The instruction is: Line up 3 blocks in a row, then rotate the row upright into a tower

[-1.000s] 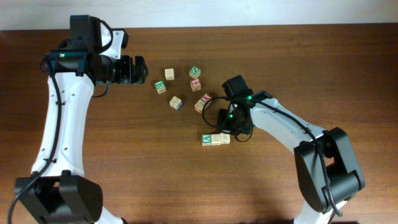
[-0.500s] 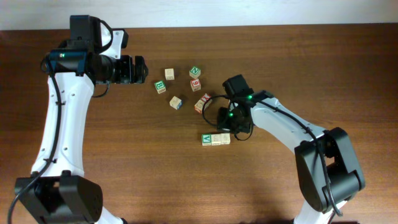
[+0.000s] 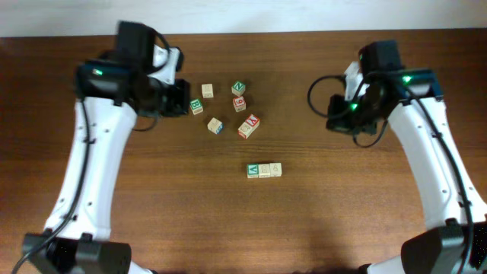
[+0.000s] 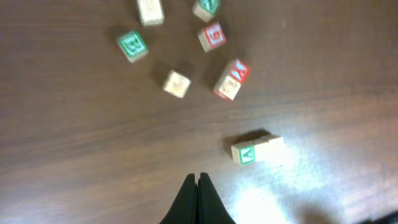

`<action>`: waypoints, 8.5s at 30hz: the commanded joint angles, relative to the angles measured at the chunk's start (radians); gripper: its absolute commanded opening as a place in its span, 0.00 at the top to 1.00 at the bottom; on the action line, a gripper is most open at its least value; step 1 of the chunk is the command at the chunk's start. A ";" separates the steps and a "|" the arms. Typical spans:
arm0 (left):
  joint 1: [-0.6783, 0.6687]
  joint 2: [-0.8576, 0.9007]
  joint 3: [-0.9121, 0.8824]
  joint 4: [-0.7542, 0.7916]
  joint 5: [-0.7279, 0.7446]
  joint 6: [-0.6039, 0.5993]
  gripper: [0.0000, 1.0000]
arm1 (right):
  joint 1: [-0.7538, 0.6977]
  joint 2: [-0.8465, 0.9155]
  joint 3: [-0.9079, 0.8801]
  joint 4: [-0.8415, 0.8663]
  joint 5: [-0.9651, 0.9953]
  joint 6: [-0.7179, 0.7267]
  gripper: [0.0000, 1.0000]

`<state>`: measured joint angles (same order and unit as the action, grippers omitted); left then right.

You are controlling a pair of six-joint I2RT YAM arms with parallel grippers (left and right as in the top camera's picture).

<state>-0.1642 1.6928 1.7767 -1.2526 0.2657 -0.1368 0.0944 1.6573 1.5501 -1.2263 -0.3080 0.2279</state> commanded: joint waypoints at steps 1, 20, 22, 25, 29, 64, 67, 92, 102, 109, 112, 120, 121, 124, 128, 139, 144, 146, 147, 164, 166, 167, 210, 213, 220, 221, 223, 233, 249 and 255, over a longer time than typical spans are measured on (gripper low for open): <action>-0.042 -0.002 -0.186 0.100 0.042 -0.126 1.00 | 0.004 0.004 -0.164 0.098 -0.118 -0.093 0.95; -0.241 0.000 -0.851 0.837 0.074 -0.470 1.00 | 0.065 0.066 -0.530 0.536 -0.204 -0.086 0.96; -0.266 0.000 -0.860 0.845 0.039 -0.481 1.00 | 0.066 0.087 -0.533 0.555 -0.204 -0.072 0.96; -0.296 0.001 -0.860 0.868 0.016 -0.481 1.00 | 0.068 0.108 -0.534 0.584 -0.204 -0.062 0.96; -0.315 0.002 -0.860 0.878 -0.001 -0.481 1.00 | 0.069 0.117 -0.536 0.588 -0.204 -0.062 0.96; -0.315 0.054 -0.860 0.896 0.105 -0.407 1.00 | 0.165 0.160 -0.583 0.689 -0.198 -0.017 0.96; -0.315 0.054 -0.860 0.896 0.105 -0.407 1.00 | 0.155 0.159 -0.578 0.680 -0.206 -0.021 0.96; -0.315 0.062 -0.860 0.900 0.105 -0.407 1.00 | 0.012 0.315 -0.586 0.766 -0.626 -0.077 0.95; -0.315 0.063 -0.860 0.903 0.105 -0.407 1.00 | 0.011 0.315 -0.586 0.725 -0.597 -0.051 0.96; -0.315 0.063 -0.860 0.911 0.105 -0.396 1.00 | 0.011 0.315 -0.585 0.729 -0.639 -0.093 0.96; -0.315 0.063 -0.860 0.911 0.105 -0.396 1.00 | 0.011 0.311 -0.585 0.729 -0.649 -0.093 0.96; -0.316 0.064 -0.860 0.911 0.105 -0.396 1.00 | 0.024 0.256 -0.584 0.720 -0.650 -0.093 0.95; -0.316 0.064 -0.860 0.911 0.105 -0.396 1.00 | 0.037 0.256 -0.582 0.720 -0.650 -0.093 0.95; -0.316 0.064 -0.860 0.911 0.105 -0.396 1.00 | 0.081 0.256 -0.551 0.705 -0.650 -0.092 0.95; -0.316 0.064 -0.860 0.911 0.105 -0.396 1.00 | 0.122 0.255 -0.502 0.679 -0.649 -0.092 0.95; -0.316 0.064 -0.860 0.912 0.105 -0.396 1.00 | 0.242 0.255 -0.381 0.605 -0.592 -0.073 0.96; -0.316 0.064 -0.860 0.912 0.106 -0.396 1.00 | 0.297 0.255 -0.363 0.605 -0.570 -0.051 0.96; -0.316 0.064 -0.860 0.912 0.106 -0.396 1.00 | 0.314 0.255 -0.354 0.605 -0.570 -0.043 0.96; -0.316 0.064 -0.860 0.912 0.105 -0.396 1.00 | 0.325 0.255 -0.347 0.605 -0.570 -0.043 0.96; -0.316 0.064 -0.860 0.912 0.105 -0.396 1.00 | 0.457 0.255 -0.242 0.582 -0.570 -0.004 0.96; -0.316 0.064 -0.860 0.912 0.105 -0.396 1.00 | 0.468 0.255 -0.242 0.583 -0.568 0.002 0.96; -0.316 0.064 -0.860 0.912 0.106 -0.396 1.00 | 0.468 0.255 -0.242 0.583 -0.564 0.002 0.96; -0.264 0.064 -0.860 0.894 0.078 -0.396 1.00 | 0.320 0.269 -0.210 0.445 -0.283 -0.066 0.96; -0.264 0.064 -0.860 0.893 0.078 -0.396 1.00 | 0.327 0.269 -0.210 0.440 -0.283 -0.062 0.96; -0.264 0.064 -0.860 0.893 0.078 -0.396 1.00 | 0.327 0.269 -0.210 0.426 -0.259 -0.062 0.96; -0.264 0.064 -0.860 0.893 0.078 -0.396 1.00 | 0.327 0.269 -0.210 0.422 -0.219 -0.052 0.96; -0.264 0.064 -0.860 0.893 0.078 -0.396 1.00 | 0.327 0.270 -0.220 0.419 -0.181 -0.032 0.96; -0.264 0.064 -0.860 0.892 0.079 -0.396 1.00 | 0.337 0.300 -0.234 0.461 -0.241 -0.005 0.96; -0.264 0.064 -0.860 0.893 0.078 -0.395 1.00 | 0.356 0.302 -0.238 0.469 -0.291 -0.002 0.96; -0.264 0.064 -0.860 0.893 0.078 -0.396 1.00 | 0.363 0.302 -0.238 0.485 -0.289 -0.002 0.96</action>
<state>-0.4351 1.7512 0.8955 -0.3580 0.3374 -0.5426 0.4526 1.9522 1.3235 -0.7464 -0.5850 0.2287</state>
